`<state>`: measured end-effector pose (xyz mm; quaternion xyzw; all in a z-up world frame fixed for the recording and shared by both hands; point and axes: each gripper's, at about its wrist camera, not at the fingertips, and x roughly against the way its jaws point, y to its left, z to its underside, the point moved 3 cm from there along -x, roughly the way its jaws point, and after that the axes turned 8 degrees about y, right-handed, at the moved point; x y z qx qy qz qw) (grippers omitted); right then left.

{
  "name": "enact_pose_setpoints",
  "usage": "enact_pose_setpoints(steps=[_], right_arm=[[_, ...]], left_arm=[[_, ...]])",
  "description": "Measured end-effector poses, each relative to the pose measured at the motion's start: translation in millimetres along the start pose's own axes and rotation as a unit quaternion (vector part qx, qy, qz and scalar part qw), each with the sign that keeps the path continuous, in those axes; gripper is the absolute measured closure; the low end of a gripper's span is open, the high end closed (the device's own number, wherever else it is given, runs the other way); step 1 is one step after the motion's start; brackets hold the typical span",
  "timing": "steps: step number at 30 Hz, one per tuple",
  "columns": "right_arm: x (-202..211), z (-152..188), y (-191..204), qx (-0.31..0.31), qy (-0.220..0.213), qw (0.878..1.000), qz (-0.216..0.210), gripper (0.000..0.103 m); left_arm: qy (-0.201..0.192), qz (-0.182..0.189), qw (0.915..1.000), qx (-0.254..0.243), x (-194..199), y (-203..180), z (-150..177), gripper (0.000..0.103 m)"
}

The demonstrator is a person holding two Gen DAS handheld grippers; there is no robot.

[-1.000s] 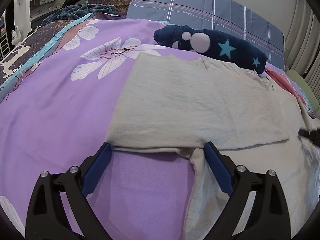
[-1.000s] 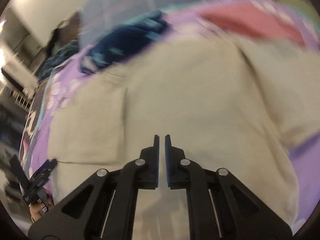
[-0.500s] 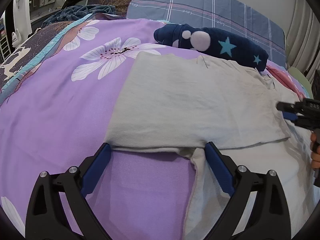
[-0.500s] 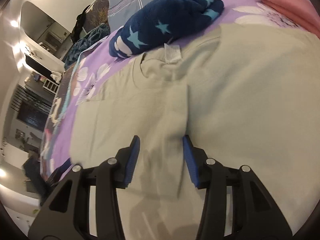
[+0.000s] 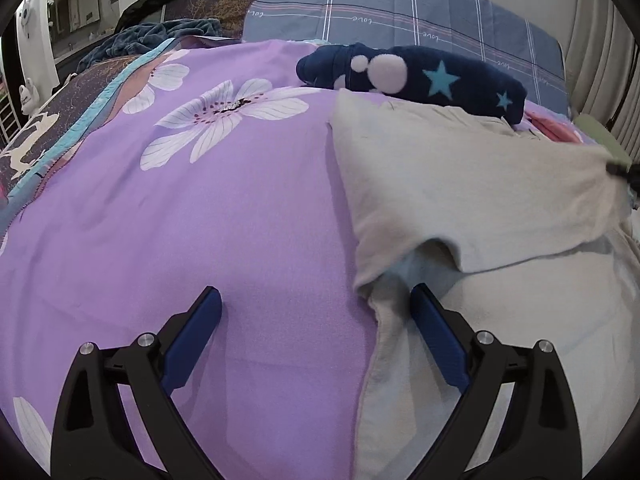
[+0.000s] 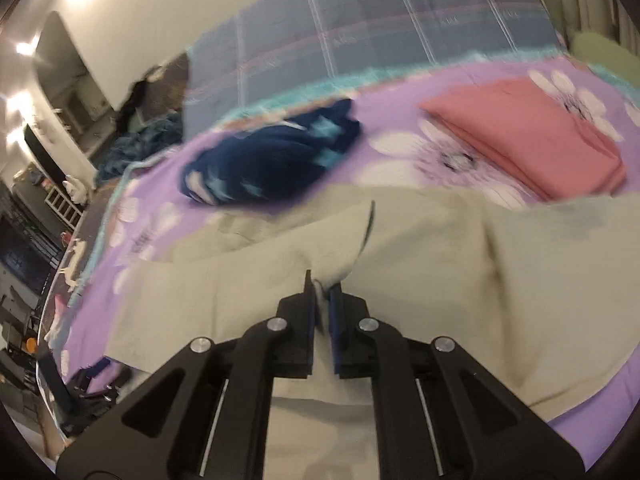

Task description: Fold small clothes

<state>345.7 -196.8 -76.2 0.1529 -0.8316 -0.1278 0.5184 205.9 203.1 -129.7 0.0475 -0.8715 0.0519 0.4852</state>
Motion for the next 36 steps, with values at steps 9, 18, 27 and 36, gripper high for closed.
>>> enact_pose_setpoints(steps=[9, 18, 27, 36], right_arm=[[-7, 25, -47, -0.049, 0.011, 0.999, 0.012, 0.055], [-13, 40, -9, 0.006, 0.012, 1.000, 0.023, 0.098], [-5, 54, -35, 0.019, 0.023, 0.993, 0.117, 0.090], [23, 33, -27, 0.010, -0.043, 0.995, 0.087, 0.070]], left_arm=[[0.002, -0.004, 1.0000, 0.009, -1, 3, 0, 0.006], [-0.013, -0.006, 0.9992, 0.036, 5, 14, -5, 0.005], [-0.006, -0.025, 0.9991, 0.032, 3, 12, -3, 0.004], [-0.034, 0.056, 0.9978, 0.013, 43, 10, 2, 0.059]])
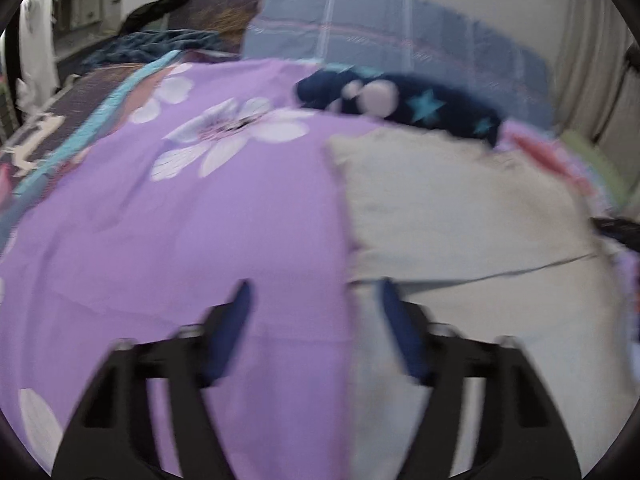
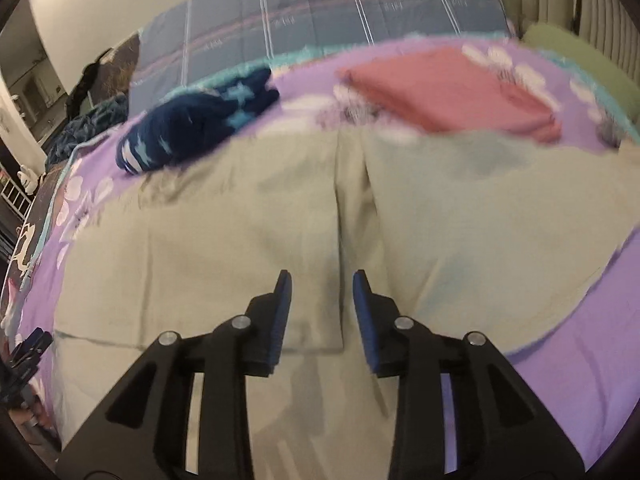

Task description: Fold small clothes

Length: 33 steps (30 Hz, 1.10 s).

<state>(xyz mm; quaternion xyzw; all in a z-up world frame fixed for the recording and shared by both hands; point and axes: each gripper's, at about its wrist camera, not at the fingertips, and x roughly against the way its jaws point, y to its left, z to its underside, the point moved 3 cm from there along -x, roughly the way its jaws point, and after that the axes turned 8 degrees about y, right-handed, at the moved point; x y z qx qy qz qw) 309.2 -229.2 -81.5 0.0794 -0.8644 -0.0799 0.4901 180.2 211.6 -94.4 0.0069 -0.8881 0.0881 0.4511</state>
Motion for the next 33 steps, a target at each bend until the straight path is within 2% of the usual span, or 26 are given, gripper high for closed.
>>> enact_pose_setpoints(steps=[1, 2, 4, 5, 7, 8, 9, 10, 12, 16, 17, 18, 19, 20, 21, 23, 24, 25, 27, 28, 29, 30, 32, 33], right_arm=[[0, -3, 5, 0.003, -0.001, 1.000, -0.019, 0.071], [-2, -5, 8, 0.004, 0.003, 0.999, -0.036, 0.076], [-14, -5, 17, 0.003, 0.023, 0.997, -0.068, 0.080], [-23, -3, 20, 0.002, 0.037, 0.997, -0.064, 0.081], [-53, 5, 18, -0.011, 0.078, 0.996, -0.029, 0.083], [-59, 8, 16, -0.014, 0.073, 0.997, -0.029, 0.084], [-59, 10, 17, -0.001, 0.048, 0.998, -0.028, 0.084], [-58, 12, 21, 0.016, 0.044, 0.999, -0.019, 0.084], [-57, 14, 24, 0.029, 0.038, 0.999, -0.010, 0.084], [-59, 12, 24, 0.030, 0.039, 0.999, -0.012, 0.084], [-59, 9, 23, 0.032, 0.040, 0.999, -0.014, 0.084], [-56, 9, 21, 0.033, 0.041, 0.998, -0.019, 0.086], [-49, 10, 17, 0.026, 0.042, 0.998, -0.027, 0.088], [-41, 13, 11, 0.013, 0.042, 0.998, -0.037, 0.089], [-27, 12, -3, -0.008, 0.031, 0.998, -0.048, 0.089], [6, 7, -35, -0.032, -0.010, 0.998, -0.047, 0.089], [30, 2, -61, -0.045, -0.043, 0.998, -0.033, 0.089], [53, -4, -91, -0.065, -0.077, 0.995, -0.015, 0.089], [88, -14, -154, -0.120, -0.114, 0.986, 0.022, 0.086], [101, -17, -185, -0.153, -0.122, 0.980, 0.039, 0.086], [116, -18, -229, -0.206, -0.132, 0.968, 0.056, 0.083], [123, -17, -256, -0.239, -0.134, 0.960, 0.059, 0.083], [131, -11, -310, -0.306, -0.131, 0.942, 0.054, 0.083], [133, -4, -336, -0.342, -0.134, 0.929, 0.049, 0.083]], left_arm=[[-0.009, 0.020, 0.9998, 0.005, 6, -3, -6, 0.064], [-0.016, 0.029, 0.9994, 0.005, 9, -8, -12, 0.066], [-0.034, 0.039, 0.9985, -0.018, 7, -28, -29, 0.066], [-0.039, 0.041, 0.9979, -0.031, 2, -38, -36, 0.066], [-0.030, 0.050, 0.9963, -0.064, -20, -61, -46, 0.066], [-0.014, 0.043, 0.9960, -0.077, -38, -71, -48, 0.066], [0.015, 0.033, 0.9954, -0.089, -61, -79, -46, 0.063], [0.047, 0.021, 0.9938, -0.099, -81, -84, -41, 0.060], [0.042, -0.005, 0.9913, -0.124, -87, -94, -39, 0.053], [0.039, -0.050, 0.9867, -0.150, -88, -105, -34, 0.049], [0.039, -0.062, 0.9865, -0.147, -89, -105, -35, 0.034], [0.039, -0.086, 0.9864, -0.134, -90, -101, -36, 0.004], [0.048, -0.111, 0.9875, -0.101, -92, -88, -40, 0.001], [0.063, -0.085, 0.9916, -0.073, -94, -78, -42, 0.001], [0.067, -0.069, 0.9938, -0.056, -93, -72, -44, 0.001], [0.053, -0.077, 0.9953, -0.026, -83, -65, -46, 0.002], [0.045, -0.064, 0.9969, -0.014, -77, -65, -48, 0.006], [0.025, -0.036, 0.9990, 0.007, -66, -68, -53, 0.008], [-0.010, -0.014, 0.9996, 0.022, -49, -79, -63, 0.015], [-0.033, -0.012, 0.9993, 0.011, -39, -92, -70, 0.017], [-0.053, -0.015, 0.9984, -0.015, -33, -109, -77, 0.020], [-0.063, -0.016, 0.9972, -0.036, -32, -122, -81, 0.021], [-0.063, 0.000, 0.9920, -0.110, -39, -166, -82, 0.021], [-0.057, 0.007, 0.9904, -0.126, -44, -175, -82, 0.021]])
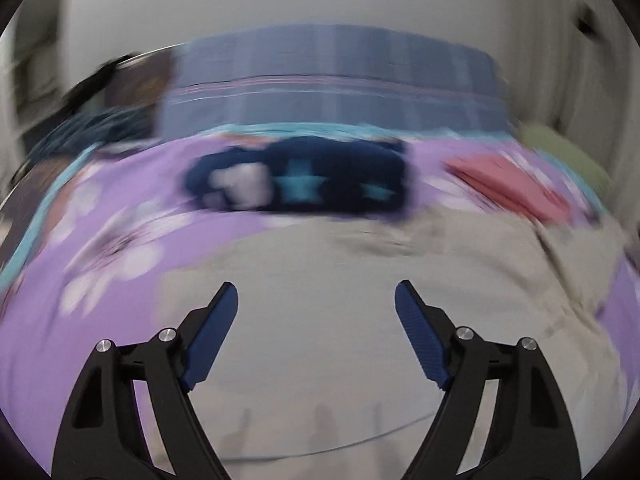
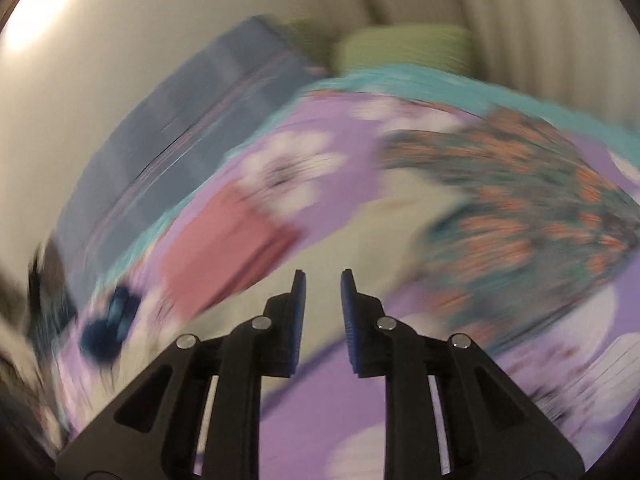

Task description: Fold small clothes

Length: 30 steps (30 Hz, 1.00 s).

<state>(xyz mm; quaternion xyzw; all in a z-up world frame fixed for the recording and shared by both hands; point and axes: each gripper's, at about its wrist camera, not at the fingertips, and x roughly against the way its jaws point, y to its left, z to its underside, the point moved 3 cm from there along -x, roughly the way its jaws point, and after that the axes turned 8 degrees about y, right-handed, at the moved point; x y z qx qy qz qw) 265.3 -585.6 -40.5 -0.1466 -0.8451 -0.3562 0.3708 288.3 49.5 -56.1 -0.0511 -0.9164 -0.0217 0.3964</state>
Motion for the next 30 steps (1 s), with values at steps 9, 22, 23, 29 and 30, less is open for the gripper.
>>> enact_pose_setpoints(steps=[9, 22, 23, 29, 30], right_arm=[[-40, -23, -44, -0.103, 0.019, 0.994, -0.042, 0.065], [-25, 59, 144, 0.146, 0.044, 0.971, -0.184, 0.101], [-24, 83, 170, 0.176, 0.059, 0.960, -0.211, 0.101], [-51, 248, 273, 0.303, 0.177, 0.893, -0.282, 0.101], [-61, 274, 277, 0.323, 0.197, 0.886, -0.270, 0.101]], left_arm=[[0.113, 0.021, 0.9921, -0.049, -78, -49, 27, 0.013], [0.108, 0.014, 0.9930, -0.047, -75, -48, 30, 0.008], [0.107, 0.016, 0.9931, -0.046, -75, -48, 30, 0.008], [0.090, 0.105, 0.9903, 0.007, -65, -28, 28, 0.002], [0.086, 0.123, 0.9885, 0.021, -62, -23, 28, 0.002]])
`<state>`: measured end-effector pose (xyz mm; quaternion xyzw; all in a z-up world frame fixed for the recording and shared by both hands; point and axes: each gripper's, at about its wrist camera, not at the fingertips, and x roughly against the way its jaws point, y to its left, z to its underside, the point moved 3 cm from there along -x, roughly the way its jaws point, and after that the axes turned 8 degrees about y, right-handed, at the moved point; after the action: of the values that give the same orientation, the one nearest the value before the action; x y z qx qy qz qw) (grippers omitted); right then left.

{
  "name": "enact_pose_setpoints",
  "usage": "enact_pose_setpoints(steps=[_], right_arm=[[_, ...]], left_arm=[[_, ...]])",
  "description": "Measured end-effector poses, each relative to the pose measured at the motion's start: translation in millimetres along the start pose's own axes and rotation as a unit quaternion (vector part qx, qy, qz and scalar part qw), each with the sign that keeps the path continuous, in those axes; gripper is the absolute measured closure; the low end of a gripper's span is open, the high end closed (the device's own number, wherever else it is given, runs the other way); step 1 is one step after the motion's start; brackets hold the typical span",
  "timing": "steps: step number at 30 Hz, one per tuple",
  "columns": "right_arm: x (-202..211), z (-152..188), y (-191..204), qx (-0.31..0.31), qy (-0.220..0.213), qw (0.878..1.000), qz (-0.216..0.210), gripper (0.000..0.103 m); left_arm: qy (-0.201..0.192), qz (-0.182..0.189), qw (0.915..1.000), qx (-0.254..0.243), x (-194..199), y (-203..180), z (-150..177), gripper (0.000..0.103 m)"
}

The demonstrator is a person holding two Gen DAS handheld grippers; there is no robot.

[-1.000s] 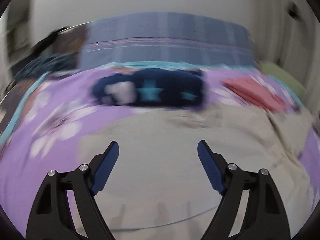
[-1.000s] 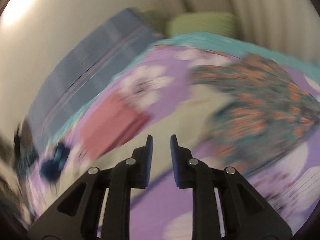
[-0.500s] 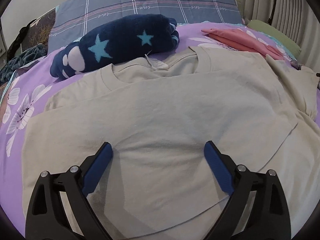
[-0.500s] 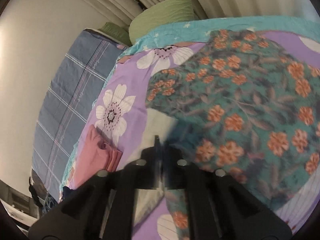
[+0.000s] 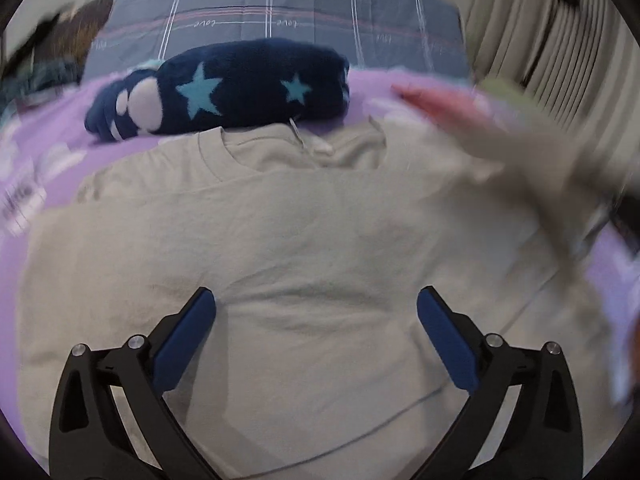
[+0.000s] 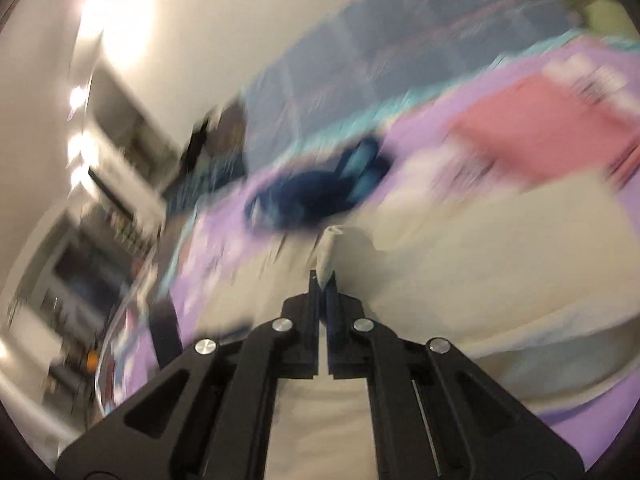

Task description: Fold small clothes

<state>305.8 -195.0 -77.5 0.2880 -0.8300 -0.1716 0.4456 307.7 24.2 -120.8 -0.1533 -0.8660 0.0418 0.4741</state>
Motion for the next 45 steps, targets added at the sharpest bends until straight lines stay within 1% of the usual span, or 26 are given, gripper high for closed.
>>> enact_pose_setpoints(steps=[3, 5, 6, 10, 12, 13, 14, 16, 17, 18, 20, 22, 24, 27, 30, 31, 32, 33, 34, 35, 36, 39, 40, 42, 44, 45], right_arm=[[-33, 28, 5, 0.028, 0.045, 0.998, 0.045, 0.100], [-41, 38, 3, 0.032, 0.062, 0.996, 0.060, 0.100], [-44, 41, -1, 0.026, 0.069, 0.995, 0.060, 0.100], [-41, 46, 0, 0.023, 0.067, 0.996, 0.059, 0.100], [-38, 53, 4, 0.032, 0.063, 0.995, 0.067, 0.100], [-35, 56, 5, 0.035, 0.060, 0.995, 0.070, 0.100], [-36, 56, 5, 0.038, 0.057, 0.995, 0.071, 0.100], [-36, 55, 4, 0.038, 0.053, 0.996, 0.068, 0.100], [-35, 54, 2, 0.037, 0.051, 0.996, 0.065, 0.100], [-35, 54, 1, 0.036, 0.050, 0.996, 0.063, 0.100], [-34, 55, 0, 0.033, 0.048, 0.997, 0.058, 0.100], [-33, 55, -2, 0.028, 0.045, 0.997, 0.052, 0.100], [-32, 55, -4, 0.024, 0.044, 0.998, 0.046, 0.100], [-31, 56, -4, 0.022, 0.043, 0.998, 0.042, 0.100], [-30, 57, -4, 0.022, 0.041, 0.998, 0.039, 0.099], [-29, 57, -4, 0.022, 0.040, 0.998, 0.037, 0.098], [-29, 57, -3, 0.023, 0.039, 0.998, 0.035, 0.096], [-26, 57, -2, 0.025, 0.034, 0.999, 0.033, 0.094], [-23, 56, -1, 0.026, 0.027, 0.999, 0.029, 0.090], [-19, 56, 0, 0.027, 0.020, 0.999, 0.020, 0.081], [-13, 55, 2, 0.032, 0.010, 0.999, 0.007, 0.079], [1, 56, 7, 0.061, 0.002, 0.998, -0.026, 0.079], [3, 55, 7, 0.065, 0.000, 0.998, -0.024, 0.079], [1, 52, -3, 0.042, -0.006, 0.999, 0.007, 0.079], [0, 48, -24, -0.019, -0.012, 0.999, 0.041, 0.079], [1, 47, -44, -0.073, -0.016, 0.995, 0.068, 0.089]], left_arm=[[-0.021, 0.083, 0.9948, 0.055, 14, 21, 4, 0.002], [-0.025, 0.120, 0.9902, 0.068, 19, 25, 6, 0.002], [-0.022, 0.150, 0.9856, 0.075, 20, 24, 6, 0.002], [0.001, 0.223, 0.9709, 0.088, 16, 5, 3, 0.002], [0.014, 0.245, 0.9658, 0.083, 13, -8, 1, 0.002], [0.025, 0.249, 0.9651, 0.078, 9, -18, 1, 0.002], [0.034, 0.245, 0.9661, 0.074, 5, -23, -1, 0.005], [0.065, 0.232, 0.9677, 0.075, -10, -37, -7, 0.031], [0.082, 0.232, 0.9658, 0.082, -17, -43, -9, 0.058], [0.098, 0.232, 0.9633, 0.093, -26, -48, -11, 0.074], [0.113, 0.223, 0.9630, 0.101, -38, -55, -15, 0.074], [0.117, 0.206, 0.9668, 0.095, -45, -65, -19, 0.073], [0.120, 0.209, 0.9645, 0.108, -49, -71, -22, 0.064], [0.124, 0.206, 0.9634, 0.119, -54, -73, -29, 0.059], [0.126, 0.191, 0.9676, 0.107, -54, -79, -31, 0.059], [0.123, 0.178, 0.9717, 0.095, -53, -82, -32, 0.065], [0.118, 0.162, 0.9766, 0.077, -52, -87, -33, 0.092], [0.117, 0.160, 0.9777, 0.069, -51, -91, -34, 0.100], [0.112, 0.165, 0.9774, 0.071, -46, -88, -37, 0.100], [0.102, 0.169, 0.9778, 0.071, -39, -89, -41, 0.100], [0.091, 0.172, 0.9785, 0.067, -30, -87, -45, 0.100], [0.039, 0.186, 0.9805, 0.049, 6, -98, -75, 0.100], [0.015, 0.189, 0.9810, 0.038, 23, -103, -88, 0.100], [-0.015, 0.189, 0.9816, 0.021, 48, -110, -103, 0.100], [-0.041, 0.179, 0.9830, 0.001, 72, -113, -111, 0.100], [-0.051, 0.170, 0.9841, -0.008, 80, -113, -113, 0.100]])
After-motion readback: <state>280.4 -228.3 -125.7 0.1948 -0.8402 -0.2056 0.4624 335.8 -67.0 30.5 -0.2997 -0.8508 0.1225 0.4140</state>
